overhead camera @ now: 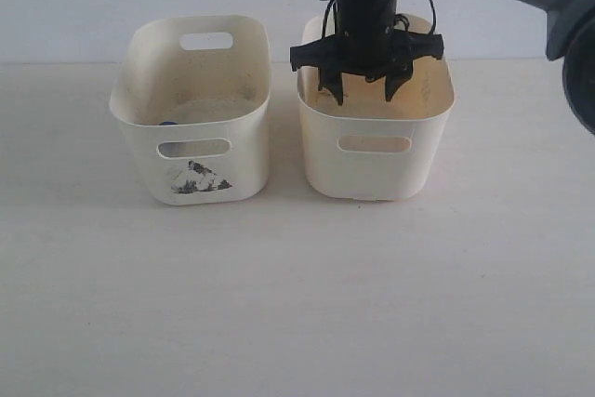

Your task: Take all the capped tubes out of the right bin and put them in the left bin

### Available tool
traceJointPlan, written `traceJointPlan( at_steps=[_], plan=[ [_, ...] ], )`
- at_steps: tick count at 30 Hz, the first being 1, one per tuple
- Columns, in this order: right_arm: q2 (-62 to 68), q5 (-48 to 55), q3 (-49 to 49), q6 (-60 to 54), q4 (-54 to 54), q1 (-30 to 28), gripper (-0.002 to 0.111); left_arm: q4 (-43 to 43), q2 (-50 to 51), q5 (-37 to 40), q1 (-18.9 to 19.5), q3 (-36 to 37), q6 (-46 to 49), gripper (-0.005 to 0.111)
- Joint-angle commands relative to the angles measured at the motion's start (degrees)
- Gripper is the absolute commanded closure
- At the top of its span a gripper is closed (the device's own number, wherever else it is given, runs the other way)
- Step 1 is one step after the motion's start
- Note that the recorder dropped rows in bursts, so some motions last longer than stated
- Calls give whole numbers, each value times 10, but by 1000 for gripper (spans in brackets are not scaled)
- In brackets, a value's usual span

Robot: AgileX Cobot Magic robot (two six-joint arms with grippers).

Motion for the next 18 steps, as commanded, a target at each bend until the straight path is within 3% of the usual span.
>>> traceJointPlan(
  at_steps=[1,18],
  plan=[
    [2,2,25,4,-27,-9,49,-4,-1,-9,1,-2,-7,102],
    [20,2,44,48,-25,-22,49,-4,-1,-9,1,-2,-7,102]
  ],
)
